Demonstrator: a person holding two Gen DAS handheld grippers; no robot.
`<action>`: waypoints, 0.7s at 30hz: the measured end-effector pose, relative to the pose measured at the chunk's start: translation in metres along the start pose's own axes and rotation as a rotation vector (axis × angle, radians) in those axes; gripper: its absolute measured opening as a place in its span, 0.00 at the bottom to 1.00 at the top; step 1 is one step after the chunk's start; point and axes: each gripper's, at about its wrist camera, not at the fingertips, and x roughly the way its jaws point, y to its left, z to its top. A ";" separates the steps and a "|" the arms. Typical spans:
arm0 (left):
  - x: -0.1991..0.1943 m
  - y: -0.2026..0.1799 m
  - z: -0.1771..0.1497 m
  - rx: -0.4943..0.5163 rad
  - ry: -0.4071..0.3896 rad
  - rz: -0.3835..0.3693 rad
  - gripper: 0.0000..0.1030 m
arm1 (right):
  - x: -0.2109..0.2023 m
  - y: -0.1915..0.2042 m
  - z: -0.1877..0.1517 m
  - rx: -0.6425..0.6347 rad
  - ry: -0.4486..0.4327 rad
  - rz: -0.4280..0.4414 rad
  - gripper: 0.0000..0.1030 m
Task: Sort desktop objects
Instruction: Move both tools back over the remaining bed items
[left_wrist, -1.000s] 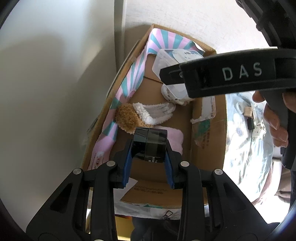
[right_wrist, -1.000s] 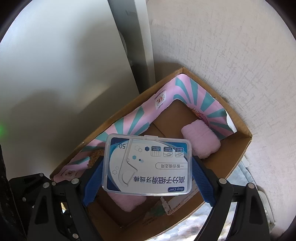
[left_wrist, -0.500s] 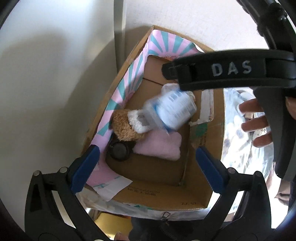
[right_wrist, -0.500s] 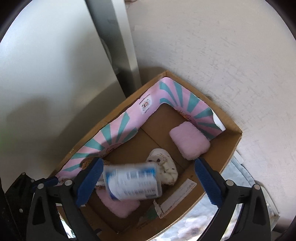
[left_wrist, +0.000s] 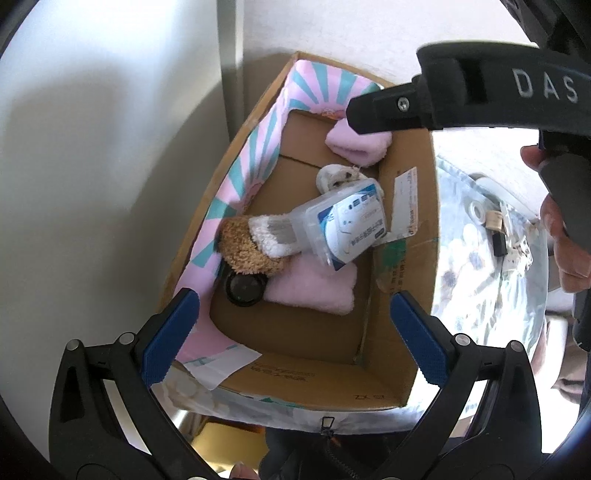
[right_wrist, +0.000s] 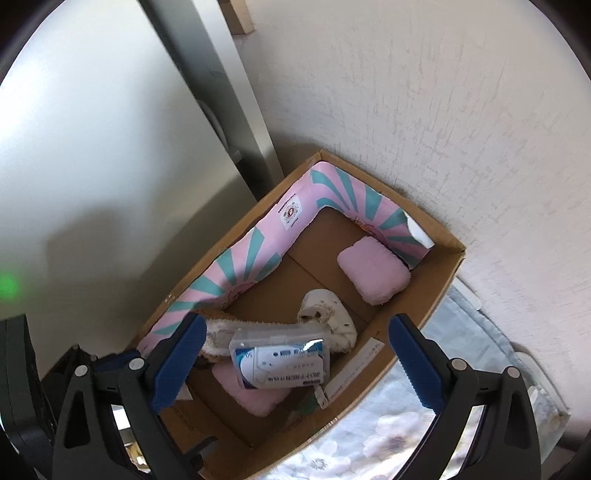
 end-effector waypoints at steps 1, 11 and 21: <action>-0.004 -0.005 0.001 0.004 -0.004 -0.004 1.00 | -0.002 0.000 -0.001 -0.008 -0.001 -0.004 0.96; -0.030 -0.028 0.011 0.053 -0.031 -0.025 1.00 | -0.045 -0.021 -0.024 -0.010 -0.064 -0.108 0.96; -0.088 -0.060 0.026 0.105 -0.152 -0.022 1.00 | -0.102 -0.080 -0.059 0.117 -0.088 -0.127 0.96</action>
